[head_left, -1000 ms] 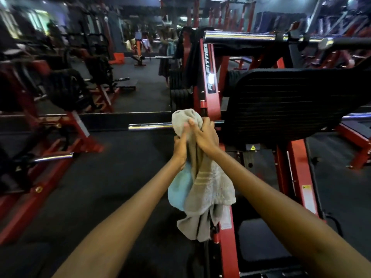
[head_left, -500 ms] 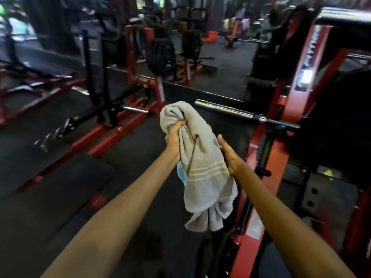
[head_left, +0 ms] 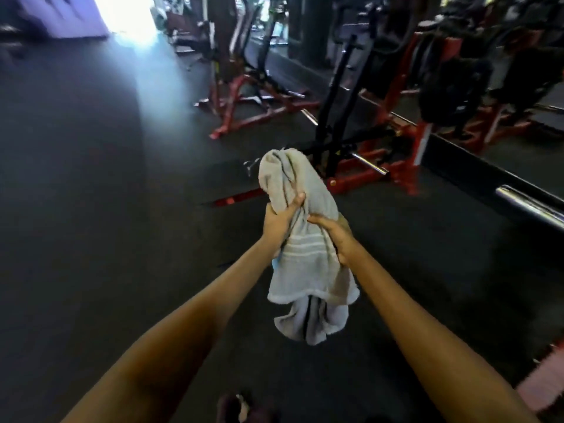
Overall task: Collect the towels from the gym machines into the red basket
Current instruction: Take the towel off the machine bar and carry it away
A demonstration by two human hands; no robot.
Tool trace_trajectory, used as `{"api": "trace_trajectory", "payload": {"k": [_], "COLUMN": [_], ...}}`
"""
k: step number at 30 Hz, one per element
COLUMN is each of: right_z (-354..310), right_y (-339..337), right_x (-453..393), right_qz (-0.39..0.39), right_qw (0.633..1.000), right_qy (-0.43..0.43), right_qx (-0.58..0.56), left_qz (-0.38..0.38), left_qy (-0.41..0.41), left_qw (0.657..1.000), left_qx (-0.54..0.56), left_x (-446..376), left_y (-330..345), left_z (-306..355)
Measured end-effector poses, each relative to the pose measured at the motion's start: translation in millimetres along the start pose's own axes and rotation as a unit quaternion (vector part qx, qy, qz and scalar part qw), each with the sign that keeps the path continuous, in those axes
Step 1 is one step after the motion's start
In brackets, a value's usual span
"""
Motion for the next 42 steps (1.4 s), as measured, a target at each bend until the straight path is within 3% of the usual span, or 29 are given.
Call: {"api": "trace_trajectory", "payload": {"k": [5,15,23,29,38,42], "right_z": [17,57,102,150,193,202], "right_y": [102,288,447,563,738,831], "right_x": [-39,-98,-104,-94,-108,-112], "right_qz": [-0.064,-0.175,-0.300,-0.394,-0.495,-0.555], "right_qw": [0.997,0.980,0.944,0.901,0.838,0.792], "right_qy": [0.014,0.055,0.075,0.135,0.173,0.180], "right_qx": [0.036,0.082,0.118,0.126,0.150,0.180], "left_qz": [0.127,0.221,0.296,0.436,0.560,0.601], "left_qy": [-0.001,-0.006,0.018,0.029,0.036,0.061], "left_qw": [0.992,0.973,0.949,0.889,0.803,0.755], "left_qx": [0.013,0.072,0.106,0.135,0.201,0.253], "left_x": [-19,-45,-18,1,-19,-27], "left_y": [-105,-272,-409,-509,-652,-711], "left_z": [19,59,79,85,116,146]}}
Point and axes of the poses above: each hand's wrist, its own x-axis away from the middle knuckle, its own y-axis out of the palm, z = x × y, the point moved 6 cm from there along -x, towards the middle knuckle, and after that the axes turned 1 degree about -y, right-handed, at the moved point
